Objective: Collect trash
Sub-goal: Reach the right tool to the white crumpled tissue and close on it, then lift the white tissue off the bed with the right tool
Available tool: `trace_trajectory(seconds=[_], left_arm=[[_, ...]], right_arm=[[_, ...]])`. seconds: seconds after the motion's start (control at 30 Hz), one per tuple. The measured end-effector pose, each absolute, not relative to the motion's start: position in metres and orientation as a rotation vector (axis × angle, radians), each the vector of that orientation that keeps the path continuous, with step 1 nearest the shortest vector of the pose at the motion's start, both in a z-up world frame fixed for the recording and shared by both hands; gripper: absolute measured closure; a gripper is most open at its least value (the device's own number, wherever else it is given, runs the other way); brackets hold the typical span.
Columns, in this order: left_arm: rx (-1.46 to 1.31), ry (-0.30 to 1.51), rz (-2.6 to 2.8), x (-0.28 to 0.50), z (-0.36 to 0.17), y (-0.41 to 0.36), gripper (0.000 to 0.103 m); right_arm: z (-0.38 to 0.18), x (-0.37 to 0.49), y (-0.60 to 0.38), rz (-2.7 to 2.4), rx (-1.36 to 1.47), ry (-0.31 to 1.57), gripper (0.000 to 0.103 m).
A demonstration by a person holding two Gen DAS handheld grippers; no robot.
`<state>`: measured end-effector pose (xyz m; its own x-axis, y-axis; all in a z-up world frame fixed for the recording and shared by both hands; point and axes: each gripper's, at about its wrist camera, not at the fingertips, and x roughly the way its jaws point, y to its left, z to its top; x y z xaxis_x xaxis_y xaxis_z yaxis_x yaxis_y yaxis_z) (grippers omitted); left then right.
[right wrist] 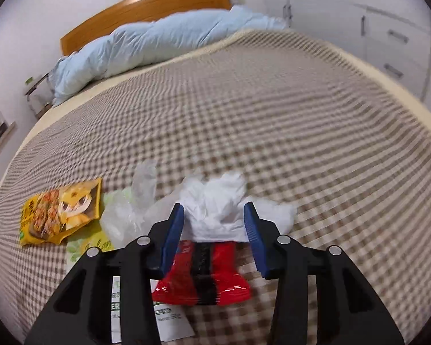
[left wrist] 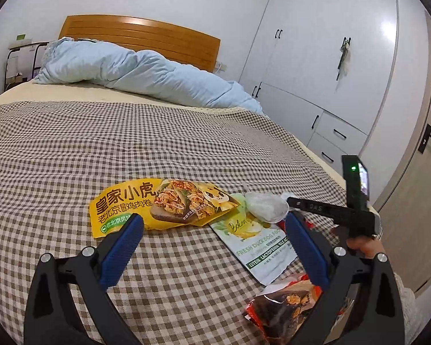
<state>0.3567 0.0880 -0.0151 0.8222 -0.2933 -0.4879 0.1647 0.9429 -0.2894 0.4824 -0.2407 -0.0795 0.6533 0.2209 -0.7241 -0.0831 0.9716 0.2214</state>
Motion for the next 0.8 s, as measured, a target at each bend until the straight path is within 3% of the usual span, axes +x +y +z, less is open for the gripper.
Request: trace_trajectory(seconds=[0.13,0.8], left_arm=[[-0.236,0.567,-0.251,0.358,-0.019,0.087,0.007],[-0.227,0.553,-0.308,0.348,-0.015,0.076,0.007]], right_arm=[[-0.079,0.477,-0.243,0.164,0.18,0.827,0.091],[-0.011,0.355,-0.281,0.064,0.28,0.544,0.093]])
